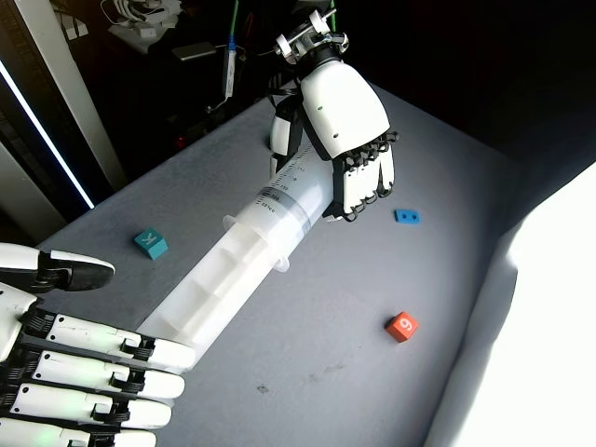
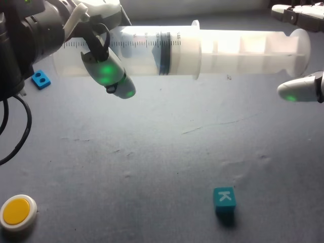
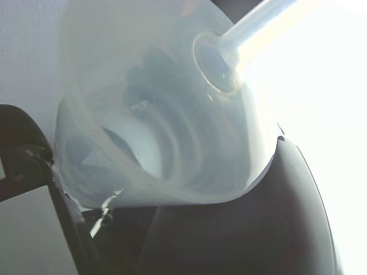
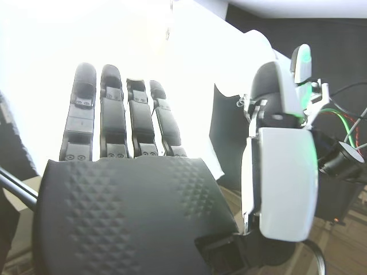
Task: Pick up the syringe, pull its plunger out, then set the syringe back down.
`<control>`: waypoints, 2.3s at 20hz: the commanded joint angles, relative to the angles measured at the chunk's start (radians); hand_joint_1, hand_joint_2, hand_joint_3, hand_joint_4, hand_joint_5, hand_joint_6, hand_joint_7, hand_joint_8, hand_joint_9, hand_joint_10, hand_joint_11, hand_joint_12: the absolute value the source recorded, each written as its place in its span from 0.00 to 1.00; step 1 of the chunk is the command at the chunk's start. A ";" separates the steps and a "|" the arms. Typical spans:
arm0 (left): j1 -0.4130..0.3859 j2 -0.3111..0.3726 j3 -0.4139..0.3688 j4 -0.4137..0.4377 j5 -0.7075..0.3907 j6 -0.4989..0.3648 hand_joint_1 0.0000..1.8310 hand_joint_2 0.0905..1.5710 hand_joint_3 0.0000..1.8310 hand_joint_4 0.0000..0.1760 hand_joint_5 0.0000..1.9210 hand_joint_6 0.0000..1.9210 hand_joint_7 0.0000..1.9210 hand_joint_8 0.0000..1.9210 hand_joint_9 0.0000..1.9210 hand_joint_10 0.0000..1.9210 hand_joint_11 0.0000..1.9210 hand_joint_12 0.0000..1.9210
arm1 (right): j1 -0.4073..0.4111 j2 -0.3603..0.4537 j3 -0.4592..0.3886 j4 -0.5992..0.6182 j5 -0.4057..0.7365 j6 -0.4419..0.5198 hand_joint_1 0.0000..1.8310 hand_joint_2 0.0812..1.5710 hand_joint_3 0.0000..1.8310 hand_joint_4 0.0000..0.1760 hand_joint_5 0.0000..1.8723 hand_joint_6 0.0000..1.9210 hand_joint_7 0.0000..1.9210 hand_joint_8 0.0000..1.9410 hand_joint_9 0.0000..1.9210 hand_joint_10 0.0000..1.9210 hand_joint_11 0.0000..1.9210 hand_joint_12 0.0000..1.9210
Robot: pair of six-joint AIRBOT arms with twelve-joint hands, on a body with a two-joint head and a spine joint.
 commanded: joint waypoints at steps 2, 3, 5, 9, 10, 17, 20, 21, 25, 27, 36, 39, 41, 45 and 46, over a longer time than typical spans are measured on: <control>-0.017 0.008 0.006 0.056 0.018 -0.011 0.65 0.73 0.00 0.00 0.45 0.55 0.45 0.68 0.37 0.61 0.23 0.83 | 0.005 0.007 -0.002 -0.008 0.121 0.010 0.27 0.45 0.00 0.00 0.00 0.00 0.02 0.00 0.03 0.00 0.00 0.11; -0.017 0.008 0.006 0.056 0.018 -0.011 0.65 0.73 0.00 0.00 0.45 0.55 0.46 0.66 0.37 0.59 0.24 0.81 | 0.005 0.007 -0.002 -0.008 0.123 0.012 0.26 0.44 0.00 0.00 0.00 0.00 0.01 0.00 0.01 0.00 0.00 0.08; -0.016 0.009 0.008 0.061 0.018 -0.011 0.65 0.74 0.00 0.00 0.45 0.56 0.45 0.68 0.37 0.61 0.22 0.84 | 0.005 0.007 -0.002 -0.008 0.131 0.014 0.25 0.44 0.00 0.00 0.00 0.00 0.00 0.00 0.00 0.00 0.00 0.07; -0.008 0.008 0.023 0.070 0.037 -0.013 0.66 0.73 0.00 0.00 0.46 0.52 0.45 0.71 0.34 0.65 0.19 0.86 | 0.004 0.007 -0.002 -0.008 0.156 0.018 0.30 0.44 0.00 0.00 0.00 0.00 0.01 0.00 0.02 0.00 0.00 0.11; -0.001 0.009 0.027 0.078 0.042 -0.026 0.65 0.73 0.00 0.00 0.45 0.55 0.45 0.67 0.36 0.64 0.22 0.85 | 0.004 0.007 -0.002 -0.008 0.162 0.021 0.29 0.46 0.00 0.00 0.00 0.00 0.01 0.00 0.02 0.00 0.00 0.10; 0.103 0.021 0.025 0.237 0.047 -0.221 0.66 0.73 0.00 0.00 0.45 0.54 0.45 0.69 0.35 0.64 0.21 0.84 | 0.002 0.007 -0.002 -0.007 0.172 0.027 0.25 0.47 0.00 0.00 0.00 0.00 0.01 0.00 0.01 0.00 0.00 0.07; 0.166 0.029 0.024 0.325 0.056 -0.327 0.65 0.73 0.00 0.00 0.46 0.54 0.44 0.69 0.35 0.62 0.22 0.82 | 0.002 0.007 -0.002 -0.007 0.172 0.027 0.21 0.46 0.00 0.00 0.01 0.00 0.02 0.00 0.02 0.00 0.00 0.10; 0.186 0.031 0.026 0.361 0.056 -0.372 0.65 0.73 0.00 0.00 0.45 0.57 0.45 0.66 0.37 0.59 0.22 0.81 | 0.002 0.007 -0.002 -0.007 0.172 0.027 0.22 0.46 0.00 0.00 0.01 0.00 0.01 0.00 0.02 0.00 0.00 0.10; 0.256 0.032 0.038 0.455 0.050 -0.494 0.65 0.73 0.00 0.00 0.44 0.57 0.46 0.68 0.36 0.64 0.22 0.85 | 0.000 0.007 -0.002 -0.008 0.172 0.027 0.24 0.47 0.00 0.00 0.00 0.00 0.01 0.00 0.02 0.00 0.00 0.09; 0.288 0.032 0.042 0.497 0.036 -0.551 0.66 0.73 0.00 0.00 0.44 0.57 0.46 0.68 0.36 0.65 0.22 0.85 | 0.000 0.007 -0.002 -0.008 0.172 0.027 0.25 0.47 0.00 0.00 0.00 0.00 0.02 0.00 0.02 0.00 0.00 0.10; 0.411 0.031 0.045 0.606 0.000 -0.735 0.64 0.74 0.00 0.15 0.44 0.63 0.45 0.63 0.38 0.58 0.24 0.81 | 0.000 0.007 -0.002 -0.008 0.172 0.027 0.23 0.48 0.00 0.00 0.03 0.00 0.05 0.00 0.05 0.00 0.00 0.16; 0.450 0.029 0.037 0.652 -0.030 -0.810 0.64 0.74 0.00 0.14 0.43 0.63 0.44 0.65 0.38 0.57 0.23 0.80 | 0.000 0.007 -0.002 -0.009 0.172 0.027 0.22 0.49 0.00 0.00 0.02 0.00 0.04 0.00 0.04 0.00 0.00 0.13; 0.482 0.028 0.030 0.676 -0.045 -0.855 0.64 0.75 0.00 0.13 0.42 0.64 0.43 0.66 0.38 0.57 0.23 0.78 | 0.000 0.007 -0.002 -0.010 0.172 0.027 0.22 0.49 0.00 0.00 0.02 0.00 0.03 0.00 0.04 0.00 0.00 0.14; 0.527 0.028 0.019 0.707 -0.063 -0.918 0.64 0.76 0.00 0.05 0.39 0.67 0.43 0.66 0.38 0.52 0.25 0.74 | -0.002 0.007 -0.002 -0.016 0.172 0.027 0.21 0.49 0.00 0.00 0.01 0.00 0.03 0.00 0.04 0.00 0.00 0.15; 0.533 0.028 0.017 0.710 -0.068 -0.926 0.63 0.76 0.00 0.03 0.38 0.69 0.43 0.66 0.38 0.51 0.23 0.76 | -0.002 0.007 -0.002 -0.016 0.172 0.027 0.23 0.49 0.00 0.00 0.01 0.00 0.03 0.00 0.04 0.00 0.00 0.14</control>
